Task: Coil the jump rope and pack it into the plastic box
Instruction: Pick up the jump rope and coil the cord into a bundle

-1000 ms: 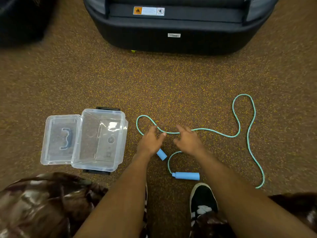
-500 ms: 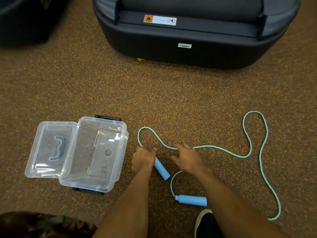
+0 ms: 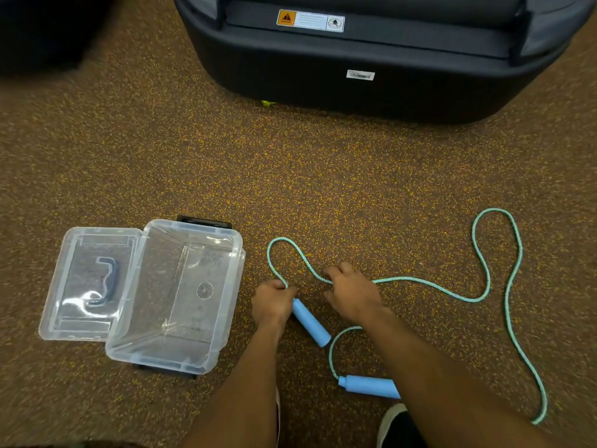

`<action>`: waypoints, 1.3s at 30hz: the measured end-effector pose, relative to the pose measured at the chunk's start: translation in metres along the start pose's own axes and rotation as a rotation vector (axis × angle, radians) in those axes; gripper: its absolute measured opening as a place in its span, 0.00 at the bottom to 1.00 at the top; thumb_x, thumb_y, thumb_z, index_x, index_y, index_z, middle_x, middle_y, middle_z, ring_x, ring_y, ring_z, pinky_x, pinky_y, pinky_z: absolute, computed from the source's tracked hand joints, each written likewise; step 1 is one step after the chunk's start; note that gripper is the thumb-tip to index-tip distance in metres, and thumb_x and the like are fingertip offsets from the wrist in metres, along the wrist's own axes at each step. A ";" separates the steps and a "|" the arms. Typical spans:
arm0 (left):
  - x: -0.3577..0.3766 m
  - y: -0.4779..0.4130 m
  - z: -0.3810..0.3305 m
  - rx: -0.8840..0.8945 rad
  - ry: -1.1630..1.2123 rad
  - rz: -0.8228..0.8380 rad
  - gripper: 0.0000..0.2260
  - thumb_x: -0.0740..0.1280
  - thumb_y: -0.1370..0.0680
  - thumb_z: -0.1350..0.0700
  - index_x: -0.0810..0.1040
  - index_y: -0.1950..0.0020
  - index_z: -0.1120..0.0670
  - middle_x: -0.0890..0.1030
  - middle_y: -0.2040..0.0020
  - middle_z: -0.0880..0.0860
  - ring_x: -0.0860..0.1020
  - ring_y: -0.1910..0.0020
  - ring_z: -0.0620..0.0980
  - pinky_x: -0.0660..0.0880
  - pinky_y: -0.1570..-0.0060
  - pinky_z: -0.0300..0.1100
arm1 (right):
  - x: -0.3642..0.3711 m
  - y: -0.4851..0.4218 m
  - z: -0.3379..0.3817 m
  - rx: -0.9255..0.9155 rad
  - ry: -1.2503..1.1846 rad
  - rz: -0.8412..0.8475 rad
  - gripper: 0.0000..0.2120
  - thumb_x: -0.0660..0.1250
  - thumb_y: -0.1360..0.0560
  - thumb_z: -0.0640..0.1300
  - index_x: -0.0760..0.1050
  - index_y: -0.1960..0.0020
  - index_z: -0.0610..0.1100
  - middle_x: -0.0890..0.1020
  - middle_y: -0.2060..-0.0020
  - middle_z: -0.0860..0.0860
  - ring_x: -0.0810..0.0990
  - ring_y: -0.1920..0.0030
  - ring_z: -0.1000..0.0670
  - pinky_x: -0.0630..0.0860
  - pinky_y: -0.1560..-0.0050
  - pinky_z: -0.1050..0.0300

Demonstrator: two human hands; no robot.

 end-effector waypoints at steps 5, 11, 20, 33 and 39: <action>0.007 0.004 -0.010 0.079 0.219 0.197 0.09 0.66 0.32 0.50 0.85 0.57 0.46 0.86 0.54 0.46 0.82 0.53 0.50 0.80 0.46 0.53 | -0.007 -0.002 -0.004 0.018 0.073 0.010 0.21 0.62 0.21 0.47 0.67 0.28 0.52 0.77 0.34 0.46 0.78 0.37 0.41 0.74 0.41 0.46; -0.005 0.020 -0.042 0.217 0.134 0.272 0.10 0.66 0.21 0.60 0.83 0.49 0.47 0.84 0.55 0.48 0.79 0.57 0.47 0.74 0.55 0.42 | -0.012 -0.001 -0.002 0.001 0.212 0.009 0.19 0.59 0.20 0.44 0.68 0.29 0.46 0.80 0.38 0.44 0.79 0.39 0.41 0.75 0.42 0.48; -0.012 0.022 -0.054 0.213 0.254 0.348 0.09 0.62 0.18 0.59 0.83 0.48 0.53 0.77 0.67 0.50 0.77 0.67 0.46 0.74 0.58 0.42 | -0.033 0.002 -0.007 0.049 -0.161 -0.029 0.04 0.64 0.23 0.47 0.70 0.50 0.50 0.84 0.48 0.42 0.81 0.46 0.40 0.72 0.51 0.52; -0.042 0.078 -0.110 0.299 0.396 0.420 0.12 0.60 0.17 0.61 0.83 0.50 0.61 0.76 0.65 0.54 0.77 0.70 0.48 0.75 0.60 0.43 | -0.118 0.064 0.005 -0.022 -0.273 -0.264 0.07 0.60 0.19 0.48 0.77 0.49 0.50 0.86 0.51 0.45 0.83 0.49 0.41 0.71 0.56 0.54; -0.076 0.124 -0.147 0.363 0.417 0.470 0.11 0.61 0.17 0.61 0.82 0.52 0.61 0.80 0.62 0.57 0.80 0.66 0.50 0.78 0.61 0.40 | -0.175 0.122 0.011 -0.034 -0.335 -0.344 0.07 0.64 0.20 0.52 0.78 0.46 0.52 0.84 0.53 0.53 0.83 0.54 0.49 0.78 0.55 0.55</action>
Point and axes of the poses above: each hand's wrist, its own y-axis away from the middle knuckle, its own x-axis out of the palm, z = x × y, the point moved 5 cm from there along -y, towards the middle knuckle
